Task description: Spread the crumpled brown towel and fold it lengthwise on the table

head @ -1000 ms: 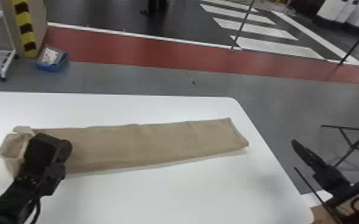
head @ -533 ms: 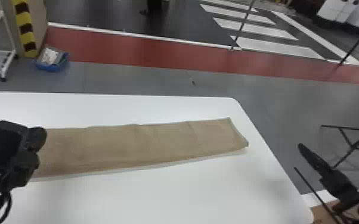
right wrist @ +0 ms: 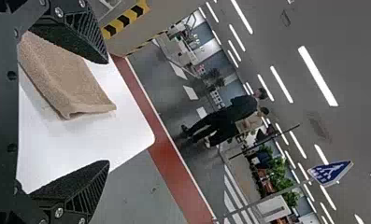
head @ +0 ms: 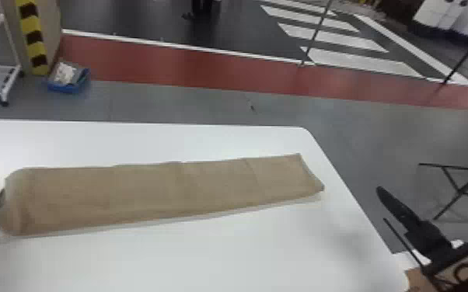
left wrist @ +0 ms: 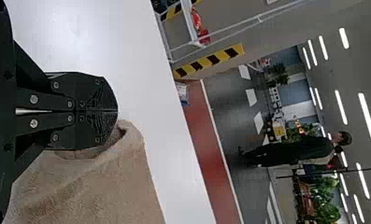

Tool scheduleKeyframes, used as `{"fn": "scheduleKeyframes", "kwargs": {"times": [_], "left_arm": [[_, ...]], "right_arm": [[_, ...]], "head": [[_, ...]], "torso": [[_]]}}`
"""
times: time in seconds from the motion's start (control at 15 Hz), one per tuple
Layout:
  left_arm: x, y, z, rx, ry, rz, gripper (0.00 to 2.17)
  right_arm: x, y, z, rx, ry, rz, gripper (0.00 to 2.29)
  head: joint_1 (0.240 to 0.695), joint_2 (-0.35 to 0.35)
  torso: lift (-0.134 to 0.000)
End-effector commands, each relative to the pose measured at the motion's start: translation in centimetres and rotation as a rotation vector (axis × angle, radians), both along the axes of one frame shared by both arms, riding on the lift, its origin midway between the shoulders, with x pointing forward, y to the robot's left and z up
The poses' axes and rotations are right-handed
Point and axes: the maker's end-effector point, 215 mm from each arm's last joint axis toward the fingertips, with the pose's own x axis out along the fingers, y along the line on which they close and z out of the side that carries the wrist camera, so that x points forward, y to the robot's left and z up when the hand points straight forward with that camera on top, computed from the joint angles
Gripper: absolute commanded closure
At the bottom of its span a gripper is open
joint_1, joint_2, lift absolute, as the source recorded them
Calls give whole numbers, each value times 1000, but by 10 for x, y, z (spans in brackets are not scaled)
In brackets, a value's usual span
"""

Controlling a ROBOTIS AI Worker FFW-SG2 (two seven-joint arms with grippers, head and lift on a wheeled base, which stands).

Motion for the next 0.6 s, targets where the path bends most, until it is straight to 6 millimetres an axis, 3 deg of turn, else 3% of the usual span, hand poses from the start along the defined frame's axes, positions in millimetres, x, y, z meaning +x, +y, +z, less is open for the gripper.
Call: {"fn": "scheduleKeyframes", "kwargs": {"times": [0.0, 0.2, 0.47, 0.53], "left_arm": [[-4, 10, -17, 10, 35, 1, 1406], [-13, -9, -16, -24, 55, -61, 1406], [-32, -61, 7, -64, 37, -191, 1406], [-39, -71, 6, -68, 63, -218, 1406]], "right_arm": [[-1, 7, 2, 0, 2, 10, 134], [-4, 5, 4, -4, 8, 9, 134], [-3, 2, 5, -8, 7, 6, 134], [-4, 2, 4, -5, 9, 5, 134]], "head": [[695, -341], [695, -328], [695, -350], [695, -350]], "torso": [[-125], [-125], [-125], [-125]]}}
